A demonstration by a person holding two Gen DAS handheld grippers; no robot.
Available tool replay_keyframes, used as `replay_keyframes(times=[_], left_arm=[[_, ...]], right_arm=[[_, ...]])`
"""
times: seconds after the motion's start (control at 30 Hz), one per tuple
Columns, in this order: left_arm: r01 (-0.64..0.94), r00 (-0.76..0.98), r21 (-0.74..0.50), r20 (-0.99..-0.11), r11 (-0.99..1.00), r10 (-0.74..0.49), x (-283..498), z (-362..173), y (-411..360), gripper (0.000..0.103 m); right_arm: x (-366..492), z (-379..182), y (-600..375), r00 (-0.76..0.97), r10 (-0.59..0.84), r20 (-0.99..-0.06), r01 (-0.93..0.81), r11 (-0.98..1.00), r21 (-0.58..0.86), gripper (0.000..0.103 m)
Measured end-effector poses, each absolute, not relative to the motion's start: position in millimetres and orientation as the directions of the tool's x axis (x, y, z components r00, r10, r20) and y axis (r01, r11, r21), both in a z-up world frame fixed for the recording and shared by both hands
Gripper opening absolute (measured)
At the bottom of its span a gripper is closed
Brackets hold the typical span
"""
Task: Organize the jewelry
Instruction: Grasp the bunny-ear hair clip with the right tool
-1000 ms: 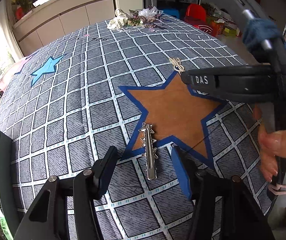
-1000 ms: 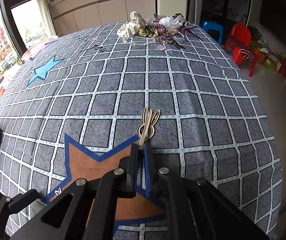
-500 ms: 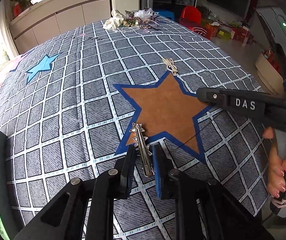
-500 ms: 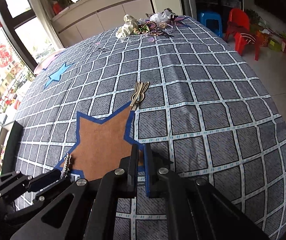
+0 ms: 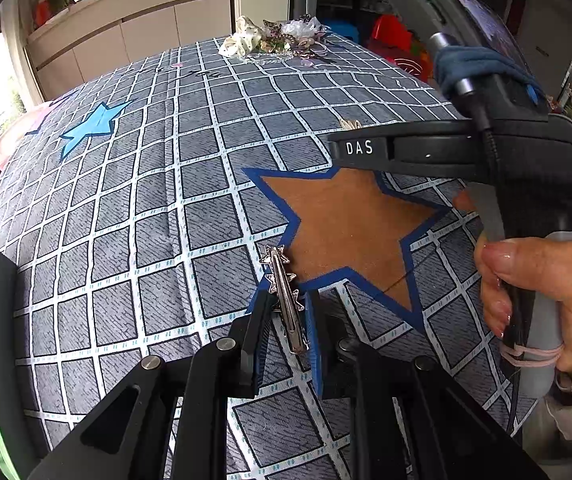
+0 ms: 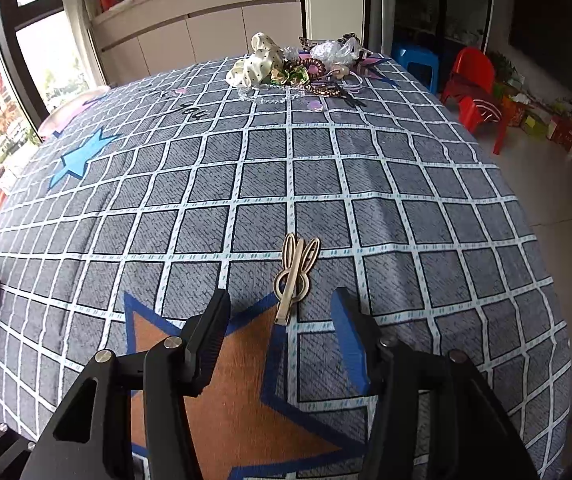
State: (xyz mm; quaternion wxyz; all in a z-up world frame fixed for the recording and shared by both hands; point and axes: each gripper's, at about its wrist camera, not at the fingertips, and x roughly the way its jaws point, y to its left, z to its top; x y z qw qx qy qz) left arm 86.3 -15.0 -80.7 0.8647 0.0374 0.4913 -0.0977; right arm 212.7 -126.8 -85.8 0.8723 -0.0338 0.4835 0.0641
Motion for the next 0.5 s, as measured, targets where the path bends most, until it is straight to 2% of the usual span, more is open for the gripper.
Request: replay_keyframes(times=[0.03, 0.07, 0.27, 0.5], left_arm=[[0.206, 0.499, -0.032, -0.856, 0.978, -0.133, 85.9, -80.6, -14.9, 0.025], [0.207, 0.5, -0.033, -0.855, 0.978, -0.135, 85.5, -80.5, -14.5, 0.025], [0.204, 0.507, -0.046, -0.849, 0.978, -0.146, 75.7, -78.1, -6.8, 0.025], [0.196, 0.518, -0.046, -0.843, 0.979, -0.143, 60.2, -71.4, 3.3, 0.025]], right_arm=[[212.5, -85.4, -124.4, 0.533, 0.063, -0.844, -0.15, 0.988, -0.02, 0.031], [212.3, -85.2, -124.6, 0.533, 0.075, -0.843, -0.156, 0.988, -0.011, 0.009], [191.3, -79.9, -143.6, 0.531, 0.181, -0.828, -0.15, 0.982, 0.118, 0.009], [143.1, -70.6, -157.9, 0.537, 0.25, -0.806, -0.167, 0.968, 0.188, 0.009]])
